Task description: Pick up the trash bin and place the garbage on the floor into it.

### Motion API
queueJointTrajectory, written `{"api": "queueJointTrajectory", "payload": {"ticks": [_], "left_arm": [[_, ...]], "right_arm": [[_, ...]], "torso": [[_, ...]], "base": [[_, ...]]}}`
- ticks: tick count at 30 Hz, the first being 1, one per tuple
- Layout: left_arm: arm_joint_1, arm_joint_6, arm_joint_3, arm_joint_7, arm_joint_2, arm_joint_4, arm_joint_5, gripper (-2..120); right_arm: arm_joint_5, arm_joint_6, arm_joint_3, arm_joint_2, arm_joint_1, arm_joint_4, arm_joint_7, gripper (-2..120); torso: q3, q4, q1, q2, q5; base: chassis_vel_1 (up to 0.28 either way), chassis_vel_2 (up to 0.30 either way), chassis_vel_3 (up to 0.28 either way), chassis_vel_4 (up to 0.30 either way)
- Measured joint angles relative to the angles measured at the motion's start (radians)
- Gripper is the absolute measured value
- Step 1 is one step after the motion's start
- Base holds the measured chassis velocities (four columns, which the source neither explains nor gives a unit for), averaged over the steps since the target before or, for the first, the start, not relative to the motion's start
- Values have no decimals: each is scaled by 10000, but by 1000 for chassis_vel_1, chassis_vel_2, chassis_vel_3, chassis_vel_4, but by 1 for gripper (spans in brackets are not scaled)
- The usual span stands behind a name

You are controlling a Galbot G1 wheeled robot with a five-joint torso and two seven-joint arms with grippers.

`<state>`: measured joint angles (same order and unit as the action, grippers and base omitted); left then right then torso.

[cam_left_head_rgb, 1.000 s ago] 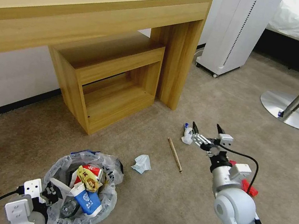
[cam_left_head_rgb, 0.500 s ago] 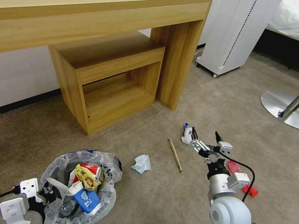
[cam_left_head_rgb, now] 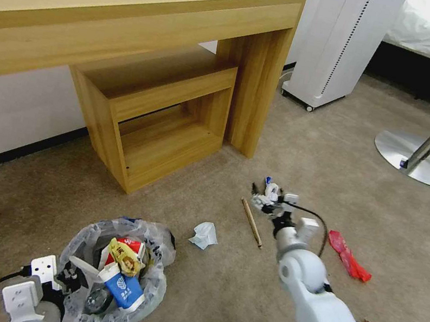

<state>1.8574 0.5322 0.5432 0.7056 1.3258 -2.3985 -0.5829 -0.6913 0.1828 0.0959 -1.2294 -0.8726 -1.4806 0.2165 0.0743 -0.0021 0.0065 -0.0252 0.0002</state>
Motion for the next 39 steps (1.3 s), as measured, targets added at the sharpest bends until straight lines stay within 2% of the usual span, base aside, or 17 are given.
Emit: {"api": "queueJointTrajectory", "payload": {"ticks": [2, 7, 14, 21, 30, 39], "left_arm": [[47, -26, -13, 37, 54, 81, 127, 0], [134, -41, -96, 66, 174, 132, 260, 0], [170, -33, -187, 118, 287, 269, 379, 0], [175, -39, -250, 122, 353, 368, 489, 0], [295, -106, -353, 103, 464, 402, 654, 0], [371, -183, -546, 9, 614, 495, 951, 0]], "right_arm": [[-230, 408, -521, -280, 651, 713, 366, 100], [-542, 715, -1326, -942, 1640, 1957, 654, 100], [-355, 1181, -1791, -1604, 2018, 3345, 1330, 100], [81, 1007, -2011, -2133, 2191, 4397, 1372, 100], [1306, 283, -2189, -3183, 2562, 6197, 976, 100], [2068, -168, -1981, -3816, 2521, 7232, 742, 100]], "torso": [[0, 1, 0, 0, -3], [0, 3, 0, 0, -4], [0, 0, 0, 0, -2], [-1, 0, 0, 1, -3], [-2, 1, 0, 0, -3], [-1, 3, 0, 0, 0]], "base": [[0, 0, 0, 0], [0, 0, 0, 0], [0, 0, 0, 0], [0, 0, 0, 0], [0, 0, 0, 0], [0, 0, 0, 0]]}}
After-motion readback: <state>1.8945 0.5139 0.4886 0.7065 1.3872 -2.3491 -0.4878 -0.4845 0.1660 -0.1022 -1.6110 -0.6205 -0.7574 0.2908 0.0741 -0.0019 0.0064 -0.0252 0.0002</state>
